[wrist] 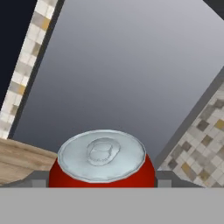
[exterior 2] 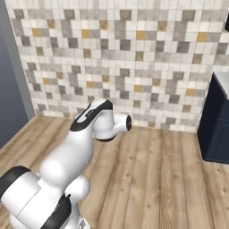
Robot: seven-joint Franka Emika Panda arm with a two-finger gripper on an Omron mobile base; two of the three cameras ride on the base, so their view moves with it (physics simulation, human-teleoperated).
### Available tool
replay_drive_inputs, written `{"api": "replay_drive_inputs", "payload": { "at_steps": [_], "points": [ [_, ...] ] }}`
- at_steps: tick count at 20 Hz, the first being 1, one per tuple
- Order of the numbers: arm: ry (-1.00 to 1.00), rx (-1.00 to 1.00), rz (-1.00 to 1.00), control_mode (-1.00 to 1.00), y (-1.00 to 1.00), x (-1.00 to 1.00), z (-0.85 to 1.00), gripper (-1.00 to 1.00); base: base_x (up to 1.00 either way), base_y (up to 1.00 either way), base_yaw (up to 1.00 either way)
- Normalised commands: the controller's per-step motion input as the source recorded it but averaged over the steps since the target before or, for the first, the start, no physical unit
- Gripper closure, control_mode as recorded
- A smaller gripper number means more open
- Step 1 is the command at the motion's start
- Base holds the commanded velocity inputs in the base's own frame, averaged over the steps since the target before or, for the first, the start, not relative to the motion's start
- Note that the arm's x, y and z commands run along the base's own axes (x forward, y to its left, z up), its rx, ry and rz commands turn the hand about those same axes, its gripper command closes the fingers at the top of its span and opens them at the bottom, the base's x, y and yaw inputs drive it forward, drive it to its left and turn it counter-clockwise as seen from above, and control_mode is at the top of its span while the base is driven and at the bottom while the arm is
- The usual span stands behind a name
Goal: Four empty soda cans are scattered around the kitchen. Gather all the cans and cluster them next to the stove for recycling.
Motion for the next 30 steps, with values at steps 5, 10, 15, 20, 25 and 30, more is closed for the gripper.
{"api": "replay_drive_inputs", "payload": {
  "at_steps": [5, 10, 15, 20, 25, 30],
  "points": [
    [0.00, 0.00, 0.00, 1.00, 0.00, 0.00, 0.00, 1.00, 0.70, -0.65, 0.06],
    [0.00, 0.00, 0.00, 1.00, 0.00, 0.00, 0.00, 1.00, 0.11, -0.77, 0.01],
    [0.00, 0.00, 0.00, 1.00, 0.00, 0.00, 0.00, 1.00, -0.01, -0.88, 0.00],
    [0.00, 0.00, 0.00, 1.00, 0.00, 0.00, 0.00, 1.00, 0.05, -1.00, 0.00],
    [0.00, 0.00, 0.00, 1.00, 0.00, 0.00, 0.00, 1.00, 0.08, -1.00, 0.00],
    [0.00, 0.00, 0.00, 1.00, 0.00, 0.00, 0.00, 1.00, 0.12, -1.00, 0.00]
  ]
}}
